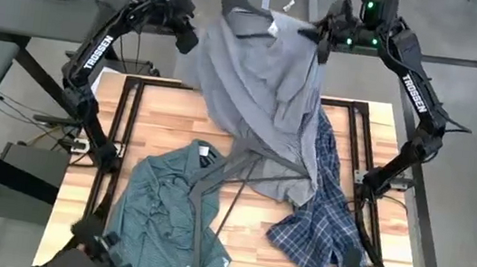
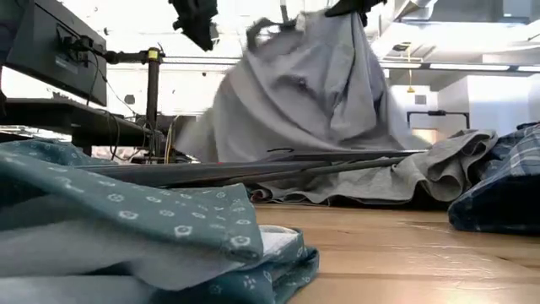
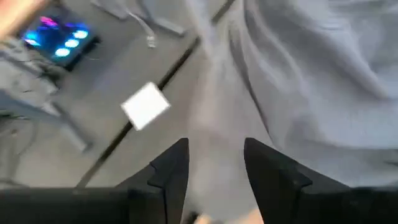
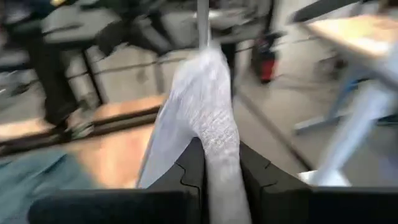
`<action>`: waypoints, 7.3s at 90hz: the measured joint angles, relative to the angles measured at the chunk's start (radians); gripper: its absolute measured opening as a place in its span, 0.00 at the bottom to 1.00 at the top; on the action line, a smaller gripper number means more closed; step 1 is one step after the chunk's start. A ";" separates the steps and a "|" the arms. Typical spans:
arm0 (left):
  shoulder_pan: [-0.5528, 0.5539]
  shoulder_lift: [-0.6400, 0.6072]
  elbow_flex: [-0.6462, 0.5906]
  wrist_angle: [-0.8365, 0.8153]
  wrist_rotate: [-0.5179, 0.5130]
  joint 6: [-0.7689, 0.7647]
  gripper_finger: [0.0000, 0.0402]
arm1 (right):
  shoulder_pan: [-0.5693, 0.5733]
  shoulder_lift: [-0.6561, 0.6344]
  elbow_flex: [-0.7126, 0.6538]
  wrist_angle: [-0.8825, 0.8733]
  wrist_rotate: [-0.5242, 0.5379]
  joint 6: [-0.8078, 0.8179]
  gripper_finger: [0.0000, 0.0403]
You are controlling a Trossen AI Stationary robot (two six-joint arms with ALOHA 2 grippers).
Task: Hang clothes
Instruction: Put the gray t-shirt on the gray hanger, then hang the gray t-shirt on the hanger rack
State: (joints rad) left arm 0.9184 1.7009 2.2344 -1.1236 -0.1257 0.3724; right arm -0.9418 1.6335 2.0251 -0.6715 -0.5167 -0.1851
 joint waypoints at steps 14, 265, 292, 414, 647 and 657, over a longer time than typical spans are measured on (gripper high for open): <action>0.035 -0.023 0.000 0.085 -0.007 0.034 0.35 | -0.025 0.037 0.000 0.063 -0.009 0.031 0.08; -0.135 -0.039 0.001 0.019 0.104 -0.069 0.35 | -0.065 -0.185 0.100 -0.196 0.418 -0.082 0.59; -0.154 -0.041 0.001 0.118 0.127 -0.246 0.35 | -0.059 -0.219 0.100 -0.139 0.408 -0.025 0.59; -0.041 0.194 0.001 0.038 0.511 0.025 0.35 | -0.102 0.291 -0.261 0.760 0.335 0.073 0.54; -0.591 0.333 -0.857 0.690 0.362 -0.664 0.33 | -0.273 0.558 -0.110 0.595 0.178 0.319 0.54; -0.591 0.333 -0.857 0.690 0.362 -0.651 0.33 | -0.321 0.582 0.024 0.592 0.181 0.323 0.54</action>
State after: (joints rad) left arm 0.3271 2.0335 1.3773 -0.4335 0.2363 -0.2785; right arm -1.2630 2.2154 2.0487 -0.0793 -0.3355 0.1379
